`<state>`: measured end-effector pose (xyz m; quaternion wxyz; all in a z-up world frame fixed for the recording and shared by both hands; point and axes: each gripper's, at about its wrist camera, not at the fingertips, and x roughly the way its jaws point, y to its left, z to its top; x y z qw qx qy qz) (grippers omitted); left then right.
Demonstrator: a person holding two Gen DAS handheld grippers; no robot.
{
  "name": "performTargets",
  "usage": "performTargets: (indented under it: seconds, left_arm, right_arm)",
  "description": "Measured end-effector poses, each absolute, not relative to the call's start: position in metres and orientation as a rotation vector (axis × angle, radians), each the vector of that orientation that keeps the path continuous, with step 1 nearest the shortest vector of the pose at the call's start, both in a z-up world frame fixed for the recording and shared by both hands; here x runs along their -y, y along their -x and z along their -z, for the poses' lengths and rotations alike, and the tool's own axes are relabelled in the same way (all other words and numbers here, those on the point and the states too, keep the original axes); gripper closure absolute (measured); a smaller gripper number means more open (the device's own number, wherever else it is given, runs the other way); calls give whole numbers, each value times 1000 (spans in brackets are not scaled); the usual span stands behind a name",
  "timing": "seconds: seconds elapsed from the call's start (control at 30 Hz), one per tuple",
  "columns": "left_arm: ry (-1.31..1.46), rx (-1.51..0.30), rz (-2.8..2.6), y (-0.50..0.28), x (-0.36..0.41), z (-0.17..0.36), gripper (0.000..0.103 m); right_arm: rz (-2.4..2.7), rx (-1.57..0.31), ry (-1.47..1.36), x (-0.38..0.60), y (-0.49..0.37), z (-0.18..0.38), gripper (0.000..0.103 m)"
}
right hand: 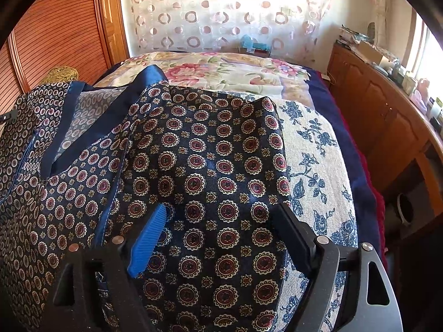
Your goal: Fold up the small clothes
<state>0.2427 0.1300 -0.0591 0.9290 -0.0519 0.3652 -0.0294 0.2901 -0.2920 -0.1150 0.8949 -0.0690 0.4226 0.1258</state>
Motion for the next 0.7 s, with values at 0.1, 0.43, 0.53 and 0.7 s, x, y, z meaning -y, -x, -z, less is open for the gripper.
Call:
performTargets:
  seconds: [0.1,0.43,0.53,0.7]
  left_arm:
    - [85,-758,54,-245,-128,61,64]
    - [127,-698,-25,-238,-151,55,97]
    - [142,-700,-43,-238,-158,56,97]
    - [136,-706,-38,-238,-155,59,97]
  right_arm:
    - [-261,-877,143,292,-290,115,20]
    - [-261,-877,142,292,-290,114,20]
    - [-261,-877,142,292,-290,114,20]
    - [-261,-876,142,292,-290,115,20]
